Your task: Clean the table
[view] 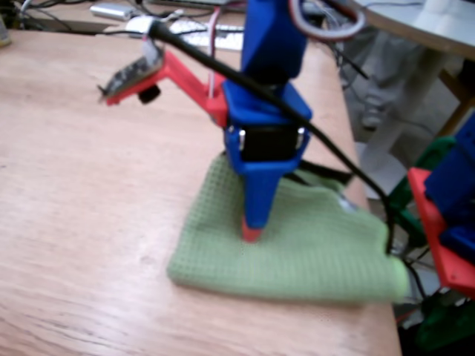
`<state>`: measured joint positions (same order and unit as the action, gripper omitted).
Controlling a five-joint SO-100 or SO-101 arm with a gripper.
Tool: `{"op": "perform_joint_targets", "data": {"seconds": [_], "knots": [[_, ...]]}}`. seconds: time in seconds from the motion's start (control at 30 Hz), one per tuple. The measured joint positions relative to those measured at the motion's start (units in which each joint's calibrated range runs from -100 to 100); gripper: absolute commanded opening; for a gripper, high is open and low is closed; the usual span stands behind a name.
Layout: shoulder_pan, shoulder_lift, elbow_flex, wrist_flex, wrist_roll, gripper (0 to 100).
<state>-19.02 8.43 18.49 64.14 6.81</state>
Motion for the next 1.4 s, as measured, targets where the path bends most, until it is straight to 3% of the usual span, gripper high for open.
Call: {"op": "perform_joint_targets", "data": {"seconds": [0.23,0.33,0.53,0.73,0.93,1.07,1.17,1.23,1.4], "knots": [[2.63,-0.09,-0.90,0.00,0.00,0],[13.62,1.47,-1.53,0.00,0.88,0],[42.93,9.51,-4.69,-0.91,8.89,0],[66.79,31.73,-33.81,-3.06,14.36,0],[76.75,45.57,-59.69,-3.40,17.78,0],[71.58,29.74,-63.12,-3.23,17.63,0],[62.66,15.48,-63.12,-3.15,13.77,0],[50.26,6.83,-63.21,-1.08,10.79,0],[2.63,-4.32,-63.21,23.52,2.54,0]]}}
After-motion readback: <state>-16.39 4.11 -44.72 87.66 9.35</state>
